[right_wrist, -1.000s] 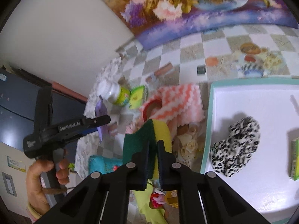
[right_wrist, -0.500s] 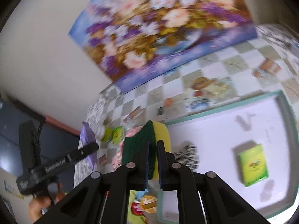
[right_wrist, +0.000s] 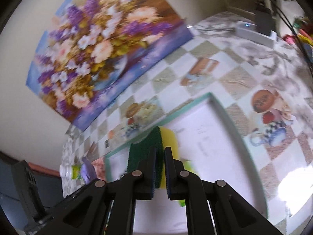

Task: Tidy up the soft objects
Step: 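Carry the wipes packet and sponge over the tray and open both tools, then move both tools back to the pile toward the red tape roll and pink cloth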

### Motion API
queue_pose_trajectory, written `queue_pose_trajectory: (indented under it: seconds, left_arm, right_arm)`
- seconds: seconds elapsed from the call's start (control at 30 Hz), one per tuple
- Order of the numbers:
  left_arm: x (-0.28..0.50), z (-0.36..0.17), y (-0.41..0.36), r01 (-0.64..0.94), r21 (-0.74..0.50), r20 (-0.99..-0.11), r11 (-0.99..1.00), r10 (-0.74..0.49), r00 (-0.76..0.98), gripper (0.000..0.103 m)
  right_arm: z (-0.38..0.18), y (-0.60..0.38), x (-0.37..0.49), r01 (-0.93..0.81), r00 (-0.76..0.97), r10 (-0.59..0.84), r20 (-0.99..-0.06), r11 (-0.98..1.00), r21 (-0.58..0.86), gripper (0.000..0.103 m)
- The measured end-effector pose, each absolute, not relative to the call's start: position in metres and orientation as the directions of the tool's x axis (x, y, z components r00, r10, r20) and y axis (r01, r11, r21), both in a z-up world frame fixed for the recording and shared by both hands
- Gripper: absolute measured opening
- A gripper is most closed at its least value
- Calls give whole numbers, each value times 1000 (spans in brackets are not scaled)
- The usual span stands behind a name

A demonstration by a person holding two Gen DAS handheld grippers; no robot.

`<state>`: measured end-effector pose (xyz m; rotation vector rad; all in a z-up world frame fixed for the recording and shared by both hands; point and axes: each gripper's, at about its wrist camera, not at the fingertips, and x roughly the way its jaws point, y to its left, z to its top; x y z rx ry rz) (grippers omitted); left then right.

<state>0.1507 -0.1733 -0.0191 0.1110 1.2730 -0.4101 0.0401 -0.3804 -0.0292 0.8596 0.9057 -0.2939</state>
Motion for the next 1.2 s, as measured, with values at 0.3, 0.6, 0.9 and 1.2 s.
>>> queue_pose_trajectory:
  seconds: [0.3,0.6,0.9,1.2]
  left_arm:
    - [146,-22,-194,401,-118,-943,908,-229,241,56]
    - [166,-11,-136,262,-104,-935,959,-185,304,67]
    - [196,-16,-27,8,-27,-936,1000,-28,351,73]
    - [209,-21,40,-129,-10,-935,992,36,353,81]
  right_arm:
    - [-36,-387,35,626,537,51,-842,645,438,12]
    - [-25,-355,52,583,481,-6,-877,749,314,12]
    - [-30,-273,93,391,438,44,-898,890,234,12]
    - [-34,-216,115,275,427,91,-900,935,225,45]
